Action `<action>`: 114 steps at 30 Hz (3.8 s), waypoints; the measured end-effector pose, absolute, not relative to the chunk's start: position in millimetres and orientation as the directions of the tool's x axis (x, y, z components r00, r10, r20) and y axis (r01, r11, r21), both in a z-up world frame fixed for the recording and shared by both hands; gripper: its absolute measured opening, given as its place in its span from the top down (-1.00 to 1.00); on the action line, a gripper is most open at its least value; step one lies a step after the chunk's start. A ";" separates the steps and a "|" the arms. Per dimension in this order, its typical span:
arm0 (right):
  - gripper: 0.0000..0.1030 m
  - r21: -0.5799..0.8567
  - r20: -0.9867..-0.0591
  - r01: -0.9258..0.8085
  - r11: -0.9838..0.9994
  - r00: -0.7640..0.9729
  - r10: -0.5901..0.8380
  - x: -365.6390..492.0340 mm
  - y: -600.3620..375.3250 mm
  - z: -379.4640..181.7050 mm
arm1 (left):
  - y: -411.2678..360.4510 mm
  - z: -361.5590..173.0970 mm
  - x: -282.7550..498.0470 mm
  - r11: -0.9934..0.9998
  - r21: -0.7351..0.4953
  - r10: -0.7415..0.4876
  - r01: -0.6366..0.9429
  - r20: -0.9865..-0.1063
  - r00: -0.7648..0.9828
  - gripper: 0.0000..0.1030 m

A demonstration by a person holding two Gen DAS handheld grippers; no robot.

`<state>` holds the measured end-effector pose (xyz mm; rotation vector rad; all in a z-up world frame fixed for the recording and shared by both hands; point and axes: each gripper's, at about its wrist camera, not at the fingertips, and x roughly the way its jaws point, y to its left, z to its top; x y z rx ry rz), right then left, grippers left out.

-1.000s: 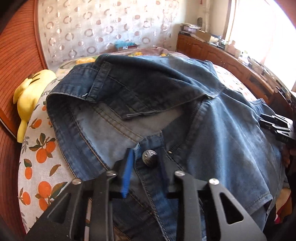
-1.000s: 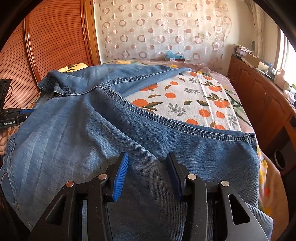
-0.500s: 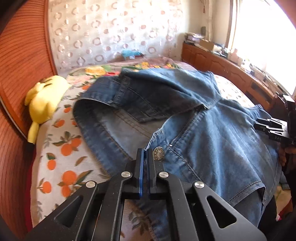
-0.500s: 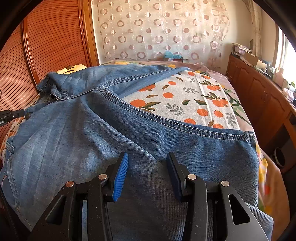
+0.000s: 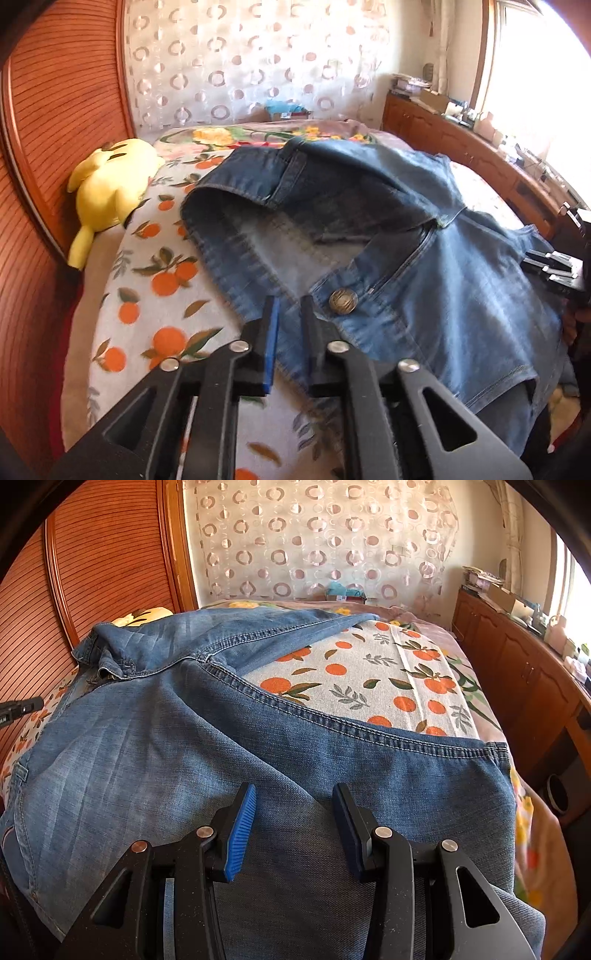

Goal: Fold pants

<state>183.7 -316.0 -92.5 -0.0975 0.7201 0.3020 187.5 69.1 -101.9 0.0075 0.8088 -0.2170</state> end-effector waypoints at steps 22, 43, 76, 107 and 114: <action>0.13 0.027 -0.660 -0.304 0.952 0.710 0.245 184.1 -315.5 -93.1 | 20.1 -119.2 267.5 0.968 -0.073 -0.205 0.241 -0.783 0.587 0.41; 0.13 0.028 -0.659 -0.303 0.953 0.710 0.246 184.1 -315.5 -92.8 | 10.6 -120.4 275.9 0.978 -0.033 -0.154 0.206 -0.781 0.605 0.32; 0.13 0.027 -0.659 -0.301 0.953 0.711 0.244 184.0 -314.7 -92.4 | 0.4 -119.1 274.6 0.889 0.077 -0.234 0.452 -0.771 0.592 0.90; 0.13 0.028 -0.659 -0.305 0.952 0.710 0.247 187.8 -310.0 -93.2 | 50.1 -100.2 138.5 0.951 -0.018 -0.231 0.307 -0.704 0.671 0.46; 0.13 0.028 -0.659 -0.304 0.952 0.710 0.247 187.8 -309.9 -93.2 | 38.2 -121.8 141.2 0.950 -0.057 -0.243 0.308 -0.757 0.607 0.46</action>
